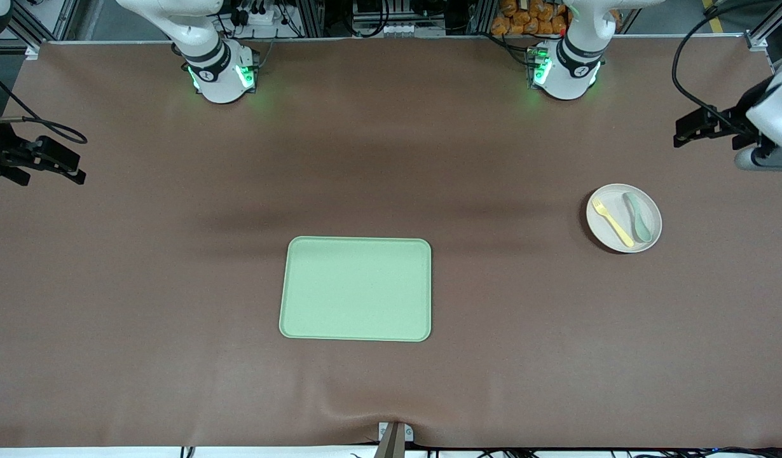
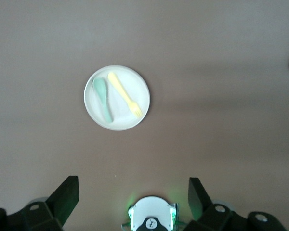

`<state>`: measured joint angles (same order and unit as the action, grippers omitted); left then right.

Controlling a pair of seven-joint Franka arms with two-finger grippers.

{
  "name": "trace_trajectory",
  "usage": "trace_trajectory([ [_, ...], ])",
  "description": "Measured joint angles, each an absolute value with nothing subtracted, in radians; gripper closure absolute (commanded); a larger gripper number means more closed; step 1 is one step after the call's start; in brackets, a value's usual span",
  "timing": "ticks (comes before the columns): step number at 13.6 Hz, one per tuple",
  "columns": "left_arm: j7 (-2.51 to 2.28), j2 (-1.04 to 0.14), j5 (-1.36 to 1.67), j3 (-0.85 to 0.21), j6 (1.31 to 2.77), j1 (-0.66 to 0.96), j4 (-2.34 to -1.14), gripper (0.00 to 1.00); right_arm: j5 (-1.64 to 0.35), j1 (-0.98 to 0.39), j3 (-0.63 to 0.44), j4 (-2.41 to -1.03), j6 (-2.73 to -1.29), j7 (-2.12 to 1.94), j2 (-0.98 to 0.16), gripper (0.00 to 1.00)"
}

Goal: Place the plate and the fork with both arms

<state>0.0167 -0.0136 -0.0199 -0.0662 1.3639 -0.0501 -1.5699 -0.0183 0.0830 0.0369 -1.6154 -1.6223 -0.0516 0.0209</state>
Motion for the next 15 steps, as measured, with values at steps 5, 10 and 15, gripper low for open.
trace_trajectory([
  [5, 0.06, -0.129, -0.05, -0.06, 1.439, -0.181, -1.68, 0.0, -0.018, 0.083, 0.037, -1.616, -1.622, -0.052, 0.021, 0.0],
  [10, 0.095, -0.218, -0.079, -0.059, 1.731, -0.278, -1.898, 0.0, -0.018, 0.083, 0.037, -1.616, -1.622, -0.052, 0.021, 0.0],
  [15, 0.139, -0.258, -0.079, -0.059, 2.035, -0.387, -2.11, 0.0, -0.018, 0.083, 0.036, -1.616, -1.622, -0.052, 0.021, 0.0],
])
